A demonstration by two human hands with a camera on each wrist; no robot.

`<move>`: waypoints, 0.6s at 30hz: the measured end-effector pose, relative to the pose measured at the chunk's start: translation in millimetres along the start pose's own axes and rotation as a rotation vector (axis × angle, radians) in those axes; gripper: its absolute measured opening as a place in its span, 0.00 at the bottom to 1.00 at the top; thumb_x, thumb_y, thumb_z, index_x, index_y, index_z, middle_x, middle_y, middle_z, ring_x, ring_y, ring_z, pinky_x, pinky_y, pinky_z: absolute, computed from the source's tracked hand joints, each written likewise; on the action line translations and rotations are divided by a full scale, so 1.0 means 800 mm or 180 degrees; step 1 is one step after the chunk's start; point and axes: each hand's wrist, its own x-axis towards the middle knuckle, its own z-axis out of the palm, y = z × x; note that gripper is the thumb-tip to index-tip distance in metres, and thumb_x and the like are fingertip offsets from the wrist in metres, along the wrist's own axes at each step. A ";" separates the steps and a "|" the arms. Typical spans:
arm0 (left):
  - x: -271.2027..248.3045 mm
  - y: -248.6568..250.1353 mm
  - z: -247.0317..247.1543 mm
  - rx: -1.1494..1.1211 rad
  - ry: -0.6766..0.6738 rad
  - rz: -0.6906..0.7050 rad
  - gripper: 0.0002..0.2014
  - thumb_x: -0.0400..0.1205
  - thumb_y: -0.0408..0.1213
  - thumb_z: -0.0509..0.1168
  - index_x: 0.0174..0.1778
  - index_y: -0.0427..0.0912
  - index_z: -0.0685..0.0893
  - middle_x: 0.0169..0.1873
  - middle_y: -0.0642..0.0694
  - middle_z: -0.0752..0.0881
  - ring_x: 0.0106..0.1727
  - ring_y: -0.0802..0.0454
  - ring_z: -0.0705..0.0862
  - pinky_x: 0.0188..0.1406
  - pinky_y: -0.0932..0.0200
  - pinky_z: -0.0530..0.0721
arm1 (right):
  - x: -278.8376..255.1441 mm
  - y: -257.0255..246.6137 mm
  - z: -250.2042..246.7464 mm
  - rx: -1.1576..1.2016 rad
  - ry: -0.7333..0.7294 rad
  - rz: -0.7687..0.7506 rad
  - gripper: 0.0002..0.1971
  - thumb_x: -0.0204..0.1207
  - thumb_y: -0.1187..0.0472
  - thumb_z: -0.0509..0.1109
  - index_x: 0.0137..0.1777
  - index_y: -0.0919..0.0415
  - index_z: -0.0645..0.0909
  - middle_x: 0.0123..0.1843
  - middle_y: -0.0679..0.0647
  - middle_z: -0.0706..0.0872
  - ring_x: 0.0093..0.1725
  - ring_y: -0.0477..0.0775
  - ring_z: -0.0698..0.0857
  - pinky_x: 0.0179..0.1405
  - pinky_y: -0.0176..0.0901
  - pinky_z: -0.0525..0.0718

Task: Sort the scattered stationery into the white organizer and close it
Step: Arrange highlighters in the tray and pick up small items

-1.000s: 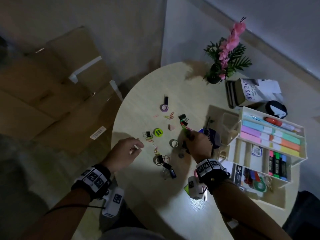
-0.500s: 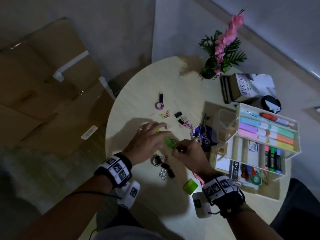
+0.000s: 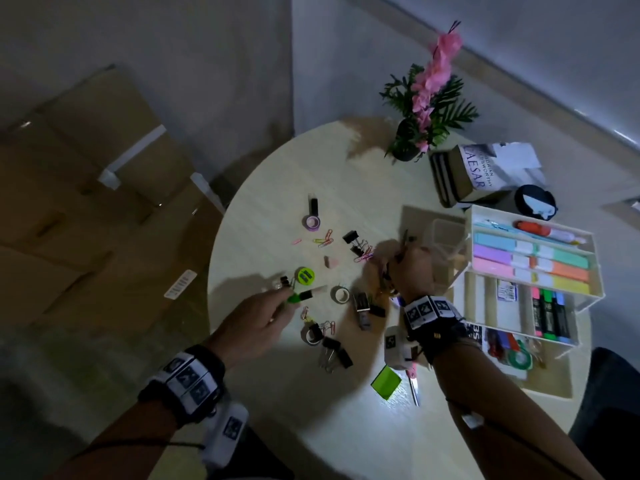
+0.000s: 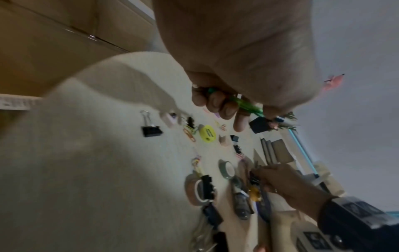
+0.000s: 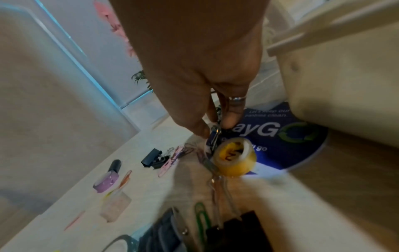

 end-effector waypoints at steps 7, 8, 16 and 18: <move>-0.029 -0.023 -0.018 -0.0221 0.0334 -0.0231 0.09 0.89 0.42 0.57 0.55 0.52 0.83 0.38 0.53 0.82 0.38 0.54 0.81 0.39 0.50 0.78 | -0.020 -0.002 -0.002 0.0049 -0.0122 0.0145 0.09 0.80 0.66 0.71 0.54 0.72 0.84 0.46 0.66 0.90 0.46 0.65 0.91 0.39 0.48 0.84; -0.025 -0.021 -0.017 -0.0186 0.0393 -0.0167 0.09 0.89 0.42 0.57 0.56 0.52 0.83 0.40 0.56 0.81 0.40 0.55 0.81 0.40 0.53 0.78 | -0.024 0.000 -0.002 0.0104 -0.0131 0.0076 0.09 0.81 0.64 0.71 0.54 0.71 0.83 0.46 0.63 0.89 0.45 0.63 0.90 0.40 0.48 0.85; 0.038 0.048 0.020 0.0026 0.0741 0.0309 0.12 0.91 0.33 0.62 0.69 0.37 0.84 0.56 0.52 0.75 0.52 0.56 0.81 0.51 0.60 0.81 | -0.078 0.022 -0.045 0.0265 -0.0587 -0.0202 0.11 0.81 0.56 0.76 0.38 0.59 0.88 0.32 0.52 0.89 0.31 0.51 0.88 0.24 0.34 0.80; 0.061 0.077 0.031 0.0039 0.0748 0.0459 0.13 0.91 0.33 0.62 0.70 0.37 0.84 0.57 0.51 0.77 0.56 0.55 0.82 0.56 0.59 0.83 | -0.094 0.031 -0.074 0.0313 -0.0604 -0.0414 0.09 0.76 0.64 0.77 0.34 0.57 0.85 0.29 0.48 0.86 0.29 0.49 0.86 0.24 0.27 0.74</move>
